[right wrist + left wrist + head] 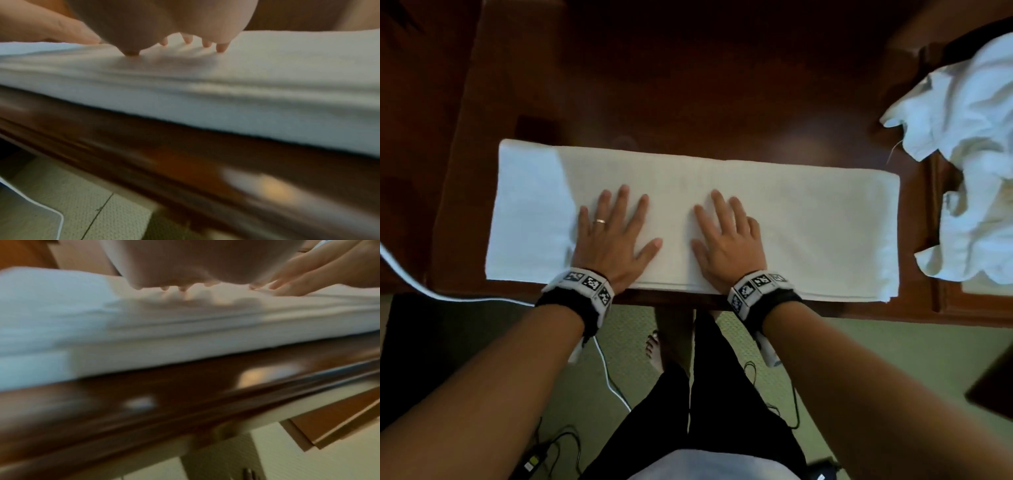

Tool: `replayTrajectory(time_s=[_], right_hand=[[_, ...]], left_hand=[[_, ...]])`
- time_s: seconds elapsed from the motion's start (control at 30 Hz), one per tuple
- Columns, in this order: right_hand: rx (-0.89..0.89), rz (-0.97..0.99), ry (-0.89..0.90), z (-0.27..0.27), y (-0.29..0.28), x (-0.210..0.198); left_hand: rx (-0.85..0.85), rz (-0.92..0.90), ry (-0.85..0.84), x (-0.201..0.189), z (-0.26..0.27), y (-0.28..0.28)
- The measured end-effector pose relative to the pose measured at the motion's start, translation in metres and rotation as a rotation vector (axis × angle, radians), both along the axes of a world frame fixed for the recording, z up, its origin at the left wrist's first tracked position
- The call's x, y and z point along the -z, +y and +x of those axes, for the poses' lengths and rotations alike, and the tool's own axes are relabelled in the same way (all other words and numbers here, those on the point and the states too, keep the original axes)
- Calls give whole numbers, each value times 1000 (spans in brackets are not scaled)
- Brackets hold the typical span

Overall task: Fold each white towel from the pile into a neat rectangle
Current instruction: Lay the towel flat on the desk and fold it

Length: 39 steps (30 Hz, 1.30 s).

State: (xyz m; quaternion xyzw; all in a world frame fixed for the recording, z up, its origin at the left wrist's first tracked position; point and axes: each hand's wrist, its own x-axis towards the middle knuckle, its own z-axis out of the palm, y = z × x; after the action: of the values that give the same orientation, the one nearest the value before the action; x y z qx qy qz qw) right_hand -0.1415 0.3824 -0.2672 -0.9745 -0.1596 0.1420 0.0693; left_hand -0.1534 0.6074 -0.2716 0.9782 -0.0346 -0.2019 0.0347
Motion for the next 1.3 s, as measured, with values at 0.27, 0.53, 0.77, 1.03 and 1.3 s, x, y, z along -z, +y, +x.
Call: replayTrajectory(time_s=[0.27, 0.53, 0.77, 1.03, 1.3], right_hand=[[297, -141, 80, -10, -164, 15], [691, 139, -27, -25, -228, -5], [1137, 354, 225, 13, -211, -21], [1110, 574, 410, 32, -213, -34], [741, 130, -179, 171, -245, -144]], left_hand=[[-53, -19, -18, 26, 7, -25], [-58, 47, 47, 15, 33, 0], [-79, 42, 123, -6, 40, -2], [-145, -70, 101, -22, 46, -5], [-108, -42, 68, -45, 59, -22]])
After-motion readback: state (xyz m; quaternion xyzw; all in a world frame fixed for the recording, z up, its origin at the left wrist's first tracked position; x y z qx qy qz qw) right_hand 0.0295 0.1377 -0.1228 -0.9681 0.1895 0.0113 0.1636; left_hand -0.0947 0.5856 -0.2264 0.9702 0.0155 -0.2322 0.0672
